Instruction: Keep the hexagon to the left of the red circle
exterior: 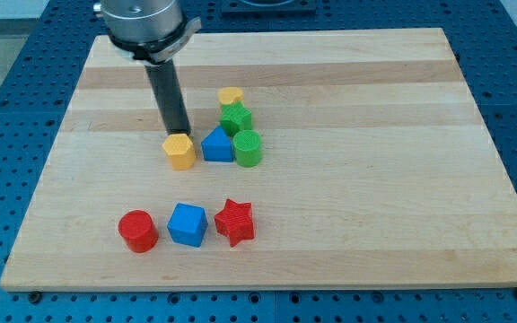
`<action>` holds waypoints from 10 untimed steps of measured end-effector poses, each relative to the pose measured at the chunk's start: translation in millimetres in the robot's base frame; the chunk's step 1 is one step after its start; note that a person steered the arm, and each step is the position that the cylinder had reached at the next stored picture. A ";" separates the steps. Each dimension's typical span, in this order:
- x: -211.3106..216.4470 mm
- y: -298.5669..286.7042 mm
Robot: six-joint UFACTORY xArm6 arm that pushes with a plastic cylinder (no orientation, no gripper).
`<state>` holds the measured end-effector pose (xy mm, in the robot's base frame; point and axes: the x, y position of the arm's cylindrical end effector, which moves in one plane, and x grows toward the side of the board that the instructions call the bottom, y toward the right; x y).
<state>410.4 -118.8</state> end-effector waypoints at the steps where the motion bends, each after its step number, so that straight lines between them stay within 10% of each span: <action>1: 4.8 28.7; 10: 51.1 -115.8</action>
<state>461.5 -234.5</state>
